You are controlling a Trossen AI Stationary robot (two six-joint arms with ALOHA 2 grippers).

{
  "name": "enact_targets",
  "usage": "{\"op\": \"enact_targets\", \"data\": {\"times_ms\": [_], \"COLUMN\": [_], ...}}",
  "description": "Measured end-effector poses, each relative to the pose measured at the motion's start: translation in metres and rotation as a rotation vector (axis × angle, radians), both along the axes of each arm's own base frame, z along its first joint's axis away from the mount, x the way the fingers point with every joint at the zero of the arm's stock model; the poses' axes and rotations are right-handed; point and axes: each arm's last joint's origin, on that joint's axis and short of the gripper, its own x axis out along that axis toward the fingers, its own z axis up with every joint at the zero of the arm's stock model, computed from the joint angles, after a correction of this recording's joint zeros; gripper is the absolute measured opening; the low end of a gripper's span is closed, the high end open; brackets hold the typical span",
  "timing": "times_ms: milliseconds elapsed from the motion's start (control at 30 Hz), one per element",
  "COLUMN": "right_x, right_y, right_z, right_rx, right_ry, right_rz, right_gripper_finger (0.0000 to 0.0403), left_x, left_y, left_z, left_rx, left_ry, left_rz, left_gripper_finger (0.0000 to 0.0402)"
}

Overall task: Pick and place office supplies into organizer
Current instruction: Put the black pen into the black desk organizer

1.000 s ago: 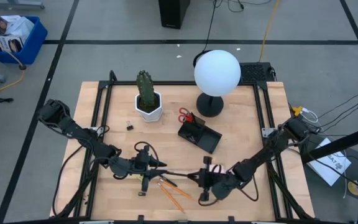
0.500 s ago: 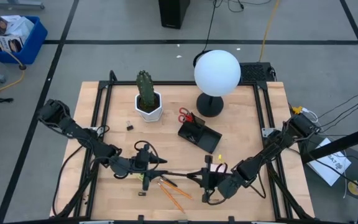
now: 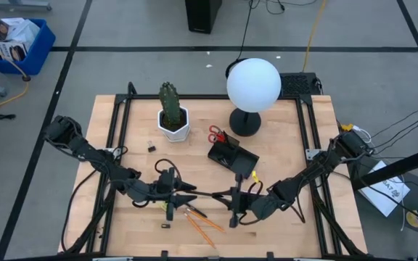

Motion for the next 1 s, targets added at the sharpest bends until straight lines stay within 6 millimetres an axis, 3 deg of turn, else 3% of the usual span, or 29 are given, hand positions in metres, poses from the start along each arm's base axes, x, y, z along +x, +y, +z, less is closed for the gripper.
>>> {"op": "enact_targets", "data": {"times_ms": [667,833,1000], "right_x": [0.0066,0.0067,0.0043], "right_y": [-0.0077,-0.0099,-0.0072], "right_z": [0.0085,0.0088,0.0067], "right_rx": [-0.029,-0.064,-0.108], "right_ry": [-0.068,-0.067,-0.042], "right_rz": [-0.021,-0.07,-0.07], "right_gripper_finger": [0.0024,0.0056,0.008], "left_x": [0.001,0.0015,0.0019], "left_y": [0.0041,0.0048,0.0051], "left_z": [0.0026,0.0035,0.0066], "left_rx": [0.037,0.06,0.09], "left_ry": [-0.026,-0.033,-0.059], "left_rz": [0.098,0.097,0.098], "left_gripper_finger": [0.0085,0.0038,0.0037]}}
